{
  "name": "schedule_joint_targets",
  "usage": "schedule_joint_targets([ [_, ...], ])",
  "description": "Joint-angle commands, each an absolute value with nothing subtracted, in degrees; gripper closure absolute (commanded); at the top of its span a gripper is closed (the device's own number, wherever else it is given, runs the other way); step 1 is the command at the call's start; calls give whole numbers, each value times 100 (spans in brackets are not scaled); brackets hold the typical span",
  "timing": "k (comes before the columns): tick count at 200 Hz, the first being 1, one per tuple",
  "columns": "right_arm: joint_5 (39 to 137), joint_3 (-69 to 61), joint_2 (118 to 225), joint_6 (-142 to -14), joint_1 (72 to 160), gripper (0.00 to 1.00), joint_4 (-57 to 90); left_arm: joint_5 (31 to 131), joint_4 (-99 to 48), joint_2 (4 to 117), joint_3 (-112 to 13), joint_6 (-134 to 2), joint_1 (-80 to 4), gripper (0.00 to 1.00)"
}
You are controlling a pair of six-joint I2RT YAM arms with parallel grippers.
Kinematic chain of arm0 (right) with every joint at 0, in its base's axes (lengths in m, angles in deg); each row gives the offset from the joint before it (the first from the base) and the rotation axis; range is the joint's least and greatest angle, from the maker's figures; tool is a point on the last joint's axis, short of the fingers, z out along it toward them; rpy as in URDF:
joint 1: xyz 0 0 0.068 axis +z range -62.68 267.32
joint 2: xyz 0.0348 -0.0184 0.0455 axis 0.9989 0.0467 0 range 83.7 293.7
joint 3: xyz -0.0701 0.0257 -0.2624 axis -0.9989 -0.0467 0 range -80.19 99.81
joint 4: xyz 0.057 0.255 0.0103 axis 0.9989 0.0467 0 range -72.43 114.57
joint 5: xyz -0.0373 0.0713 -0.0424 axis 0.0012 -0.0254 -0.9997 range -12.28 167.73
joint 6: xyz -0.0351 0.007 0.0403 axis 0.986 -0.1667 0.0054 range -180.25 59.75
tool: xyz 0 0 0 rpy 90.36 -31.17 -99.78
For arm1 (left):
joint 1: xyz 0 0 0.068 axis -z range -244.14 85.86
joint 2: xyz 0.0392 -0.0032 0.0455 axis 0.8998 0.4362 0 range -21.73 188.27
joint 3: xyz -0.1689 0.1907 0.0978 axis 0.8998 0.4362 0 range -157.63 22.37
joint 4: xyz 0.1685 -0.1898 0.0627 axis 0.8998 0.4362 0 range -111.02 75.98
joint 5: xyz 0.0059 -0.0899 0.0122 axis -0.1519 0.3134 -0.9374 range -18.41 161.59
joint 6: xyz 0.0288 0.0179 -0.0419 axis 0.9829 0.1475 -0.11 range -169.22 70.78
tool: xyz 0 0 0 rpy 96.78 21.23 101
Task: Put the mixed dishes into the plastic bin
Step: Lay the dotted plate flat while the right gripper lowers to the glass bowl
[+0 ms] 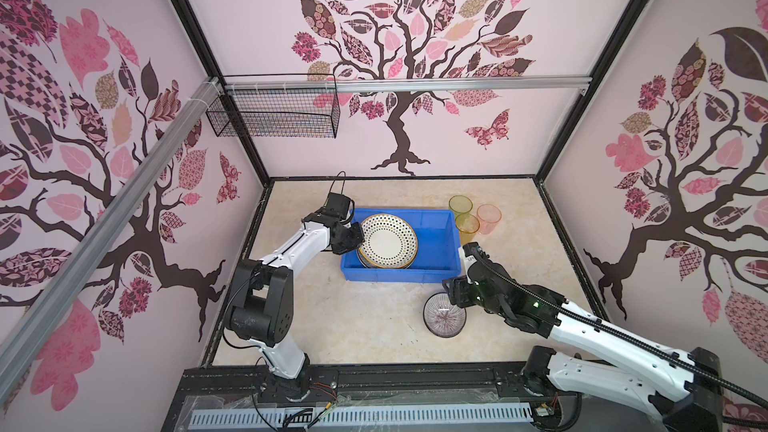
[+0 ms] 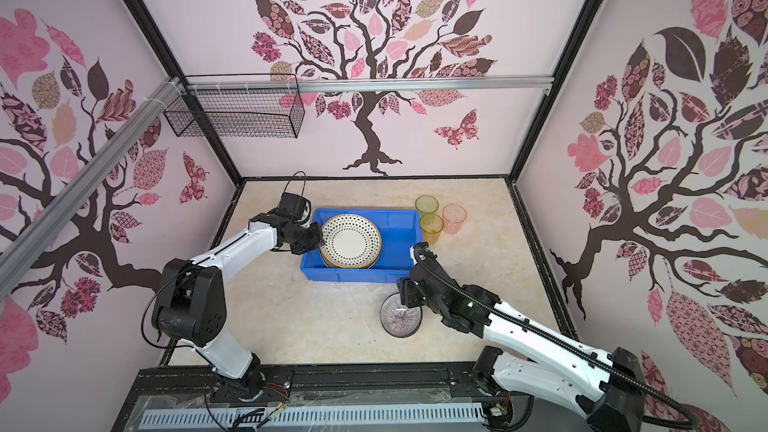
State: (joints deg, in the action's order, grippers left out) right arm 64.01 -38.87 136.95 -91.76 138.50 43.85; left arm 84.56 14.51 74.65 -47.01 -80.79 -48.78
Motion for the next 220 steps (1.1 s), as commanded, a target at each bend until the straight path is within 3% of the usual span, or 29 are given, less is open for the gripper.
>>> schedule_joint_targets([
  [1,6403,-3686,13713,-9198,13821,33,4595,8614,1112,7371,-4557,-8111,-4867,100],
  [104,6524,-3686,13784,-9221,13821,34,4671,8486,1299,7414,-4460,-8068,-4867,100],
  [220,6567,-3632,13837,-9263,13821,34,4866,8433,1309,7485,-4317,-8068,-4865,89],
])
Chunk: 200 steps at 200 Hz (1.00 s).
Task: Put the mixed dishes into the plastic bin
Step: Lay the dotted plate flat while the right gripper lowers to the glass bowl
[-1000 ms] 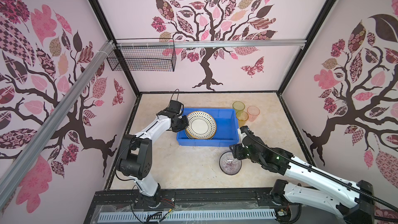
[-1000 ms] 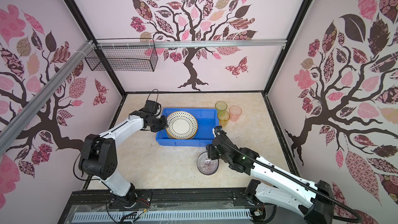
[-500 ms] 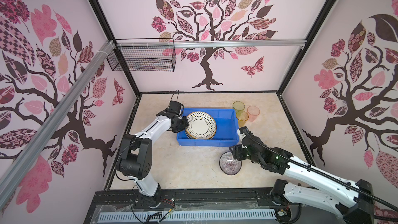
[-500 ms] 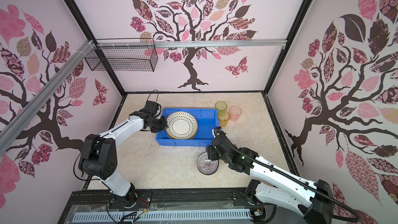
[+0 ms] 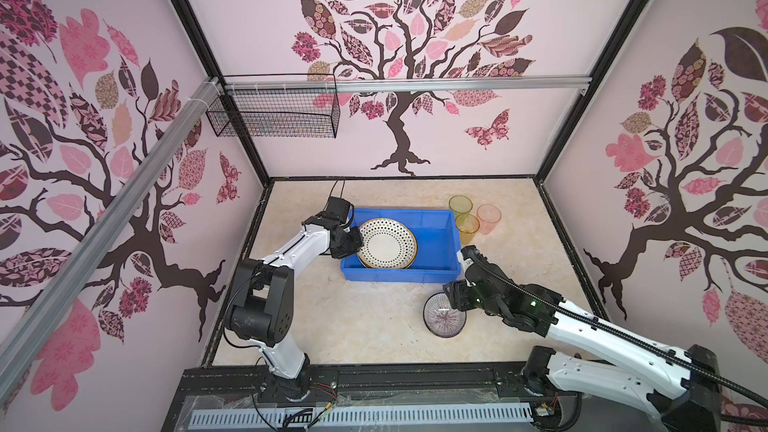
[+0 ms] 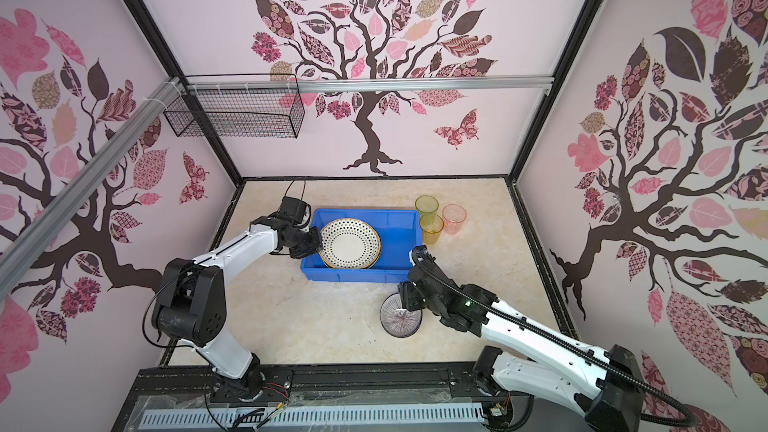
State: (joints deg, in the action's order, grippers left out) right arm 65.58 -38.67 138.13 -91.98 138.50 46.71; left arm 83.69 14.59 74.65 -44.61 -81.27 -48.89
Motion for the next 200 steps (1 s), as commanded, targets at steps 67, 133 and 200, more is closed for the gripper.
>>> schedule_joint_targets([
  [67,6485,-3661,13829,-9428,13821,34,5111,8512,1281,7512,-4310,-8055,-4860,82],
  [133,6390,-3642,13787,-9722,13821,35,5447,8679,1380,7246,-4330,-7933,-4866,77],
  [200,6507,-3738,13678,-9939,13821,36,5619,8637,1623,6720,-4275,-7787,-4866,74],
])
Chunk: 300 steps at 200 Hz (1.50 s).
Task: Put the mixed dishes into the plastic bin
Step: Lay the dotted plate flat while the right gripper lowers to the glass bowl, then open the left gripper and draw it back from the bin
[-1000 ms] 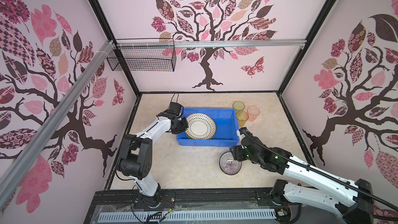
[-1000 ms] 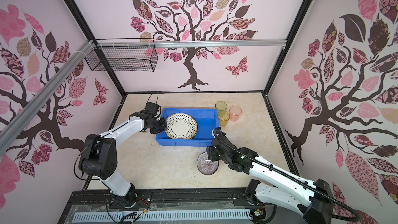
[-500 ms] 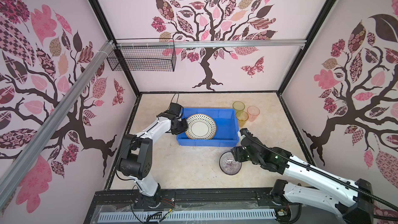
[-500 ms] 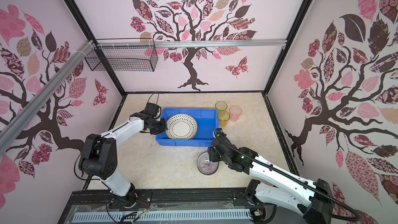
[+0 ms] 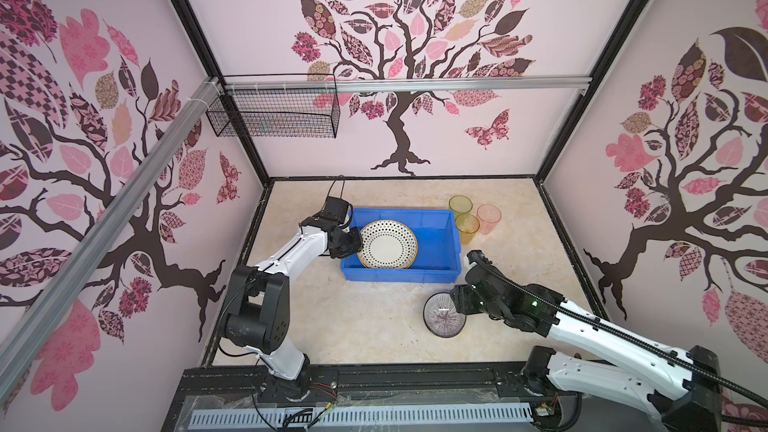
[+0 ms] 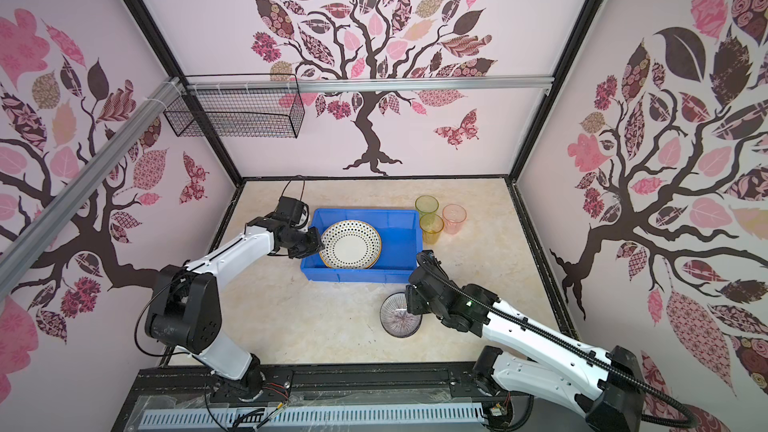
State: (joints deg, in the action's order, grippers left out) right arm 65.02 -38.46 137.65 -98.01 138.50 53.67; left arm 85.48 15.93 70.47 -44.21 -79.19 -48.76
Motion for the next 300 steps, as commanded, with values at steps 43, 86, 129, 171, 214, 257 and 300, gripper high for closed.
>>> schedule_joint_targets([
  [43,6583,-3739,13695,-9972,13821,37,5677,8496,1885,6236,-4198,-7691,-4864,74],
  [86,6829,-3773,13748,-10038,13821,40,5659,8320,2133,5685,-4008,-7594,-4867,73],
  [129,6866,-3799,13829,-10059,13830,43,5781,8214,2343,5296,-3791,-7525,-4866,73],
  [171,6870,-3866,13937,-10091,13848,46,5843,8141,2470,5057,-3593,-7491,-4862,72],
  [214,6797,-3888,14043,-10101,13896,51,5835,8108,2541,4955,-3497,-7470,-4863,72],
  [257,6714,-3881,14185,-10077,14000,56,5826,8073,2584,4921,-3428,-7453,-4862,72],
  [300,6500,-3827,14369,-10070,14179,60,5855,8038,2617,4884,-3391,-7445,-4863,71],
])
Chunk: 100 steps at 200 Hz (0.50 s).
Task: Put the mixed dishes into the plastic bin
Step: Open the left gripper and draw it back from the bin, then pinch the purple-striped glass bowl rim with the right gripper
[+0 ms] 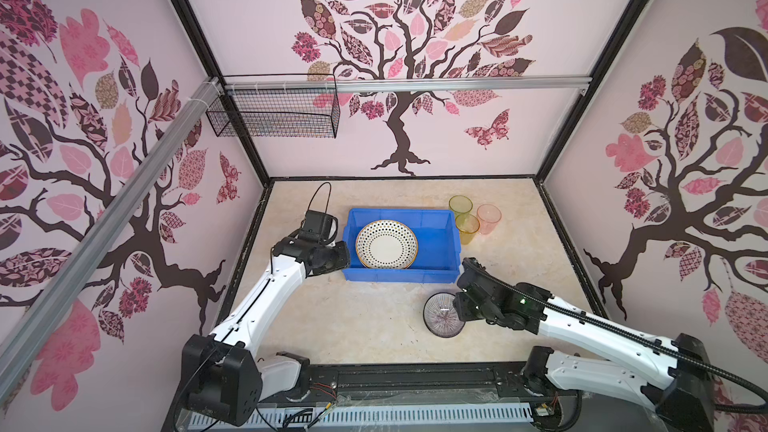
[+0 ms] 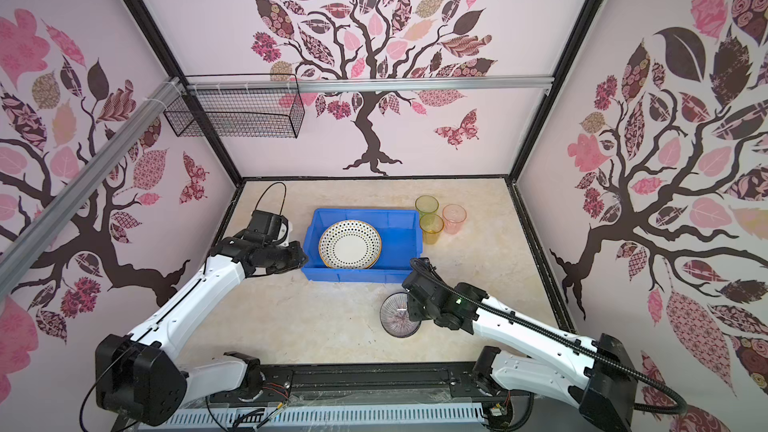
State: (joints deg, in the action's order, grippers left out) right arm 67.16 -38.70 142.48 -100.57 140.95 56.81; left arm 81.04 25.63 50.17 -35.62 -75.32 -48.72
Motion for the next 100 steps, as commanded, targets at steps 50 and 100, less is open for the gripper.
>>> schedule_joint_targets([
  [50,6393,-3801,14546,-10034,14260,66,5835,8021,2643,4832,-3335,-7437,-4866,71],
  [100,6345,-3783,14678,-9986,14305,69,5815,8020,2627,4825,-3291,-7435,-4860,71],
])
